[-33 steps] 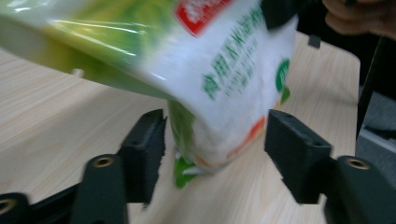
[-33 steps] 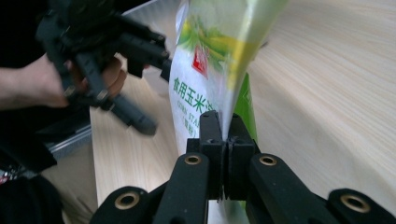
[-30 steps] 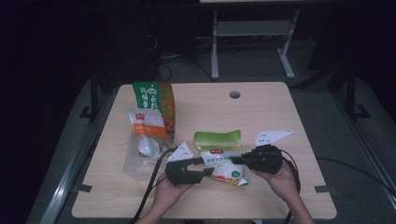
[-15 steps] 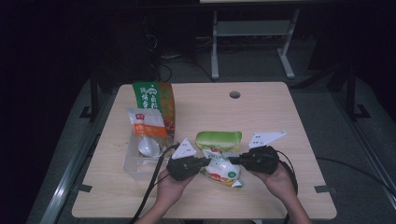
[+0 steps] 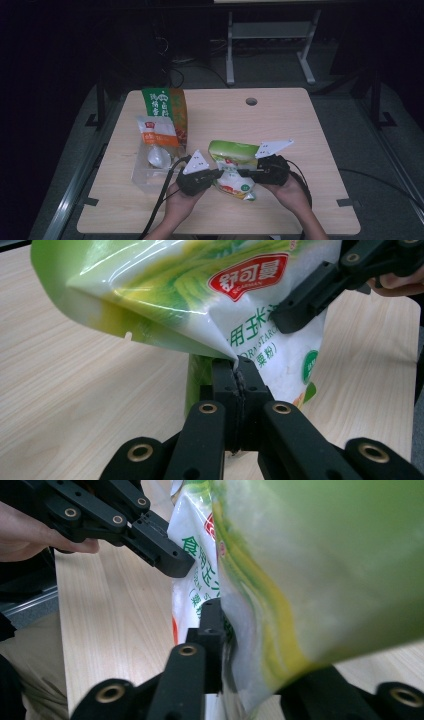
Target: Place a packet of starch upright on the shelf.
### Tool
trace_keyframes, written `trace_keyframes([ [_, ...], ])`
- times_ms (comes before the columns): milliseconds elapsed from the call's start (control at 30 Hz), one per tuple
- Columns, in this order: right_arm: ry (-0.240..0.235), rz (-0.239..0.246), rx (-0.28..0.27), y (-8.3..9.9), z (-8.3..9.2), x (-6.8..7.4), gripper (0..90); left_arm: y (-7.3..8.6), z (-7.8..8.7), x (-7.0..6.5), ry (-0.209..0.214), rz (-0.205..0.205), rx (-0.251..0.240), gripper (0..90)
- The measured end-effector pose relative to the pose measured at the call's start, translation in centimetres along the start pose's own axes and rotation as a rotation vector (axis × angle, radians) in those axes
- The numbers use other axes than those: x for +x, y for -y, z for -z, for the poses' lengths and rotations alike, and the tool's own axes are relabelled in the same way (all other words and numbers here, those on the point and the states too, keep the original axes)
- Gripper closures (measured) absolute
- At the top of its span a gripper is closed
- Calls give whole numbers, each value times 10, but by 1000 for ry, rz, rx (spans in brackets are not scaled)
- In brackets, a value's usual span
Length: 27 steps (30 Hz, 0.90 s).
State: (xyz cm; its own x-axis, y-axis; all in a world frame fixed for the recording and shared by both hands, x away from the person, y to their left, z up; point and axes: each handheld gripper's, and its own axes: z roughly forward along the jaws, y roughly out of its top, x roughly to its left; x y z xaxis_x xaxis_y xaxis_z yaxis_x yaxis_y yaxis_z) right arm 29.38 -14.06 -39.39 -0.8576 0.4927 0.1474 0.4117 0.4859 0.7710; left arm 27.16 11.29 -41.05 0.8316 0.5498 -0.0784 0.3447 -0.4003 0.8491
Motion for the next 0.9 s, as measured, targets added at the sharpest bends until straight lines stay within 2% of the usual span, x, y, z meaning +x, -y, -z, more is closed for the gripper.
trace_keyframes([
  [67,-10,-6,-4,0,0,-2,814,1,2,2,16,14,-9,867],
  [300,-27,-47,-33,3,5,-6,889,5,10,-4,9,-23,-10,720],
  [400,-32,-65,-39,3,6,-8,895,9,13,-6,-3,-58,11,692],
  [500,-27,-76,-42,1,7,-7,898,11,17,-8,-1,-68,17,675],
  [633,-32,-82,-63,-2,12,-8,900,15,24,-8,17,-65,7,645],
  [800,-21,-91,-62,-7,15,-10,900,23,28,-12,46,-61,7,599],
  [900,-20,-96,-61,-11,16,-10,900,27,31,-15,54,-74,17,586],
])
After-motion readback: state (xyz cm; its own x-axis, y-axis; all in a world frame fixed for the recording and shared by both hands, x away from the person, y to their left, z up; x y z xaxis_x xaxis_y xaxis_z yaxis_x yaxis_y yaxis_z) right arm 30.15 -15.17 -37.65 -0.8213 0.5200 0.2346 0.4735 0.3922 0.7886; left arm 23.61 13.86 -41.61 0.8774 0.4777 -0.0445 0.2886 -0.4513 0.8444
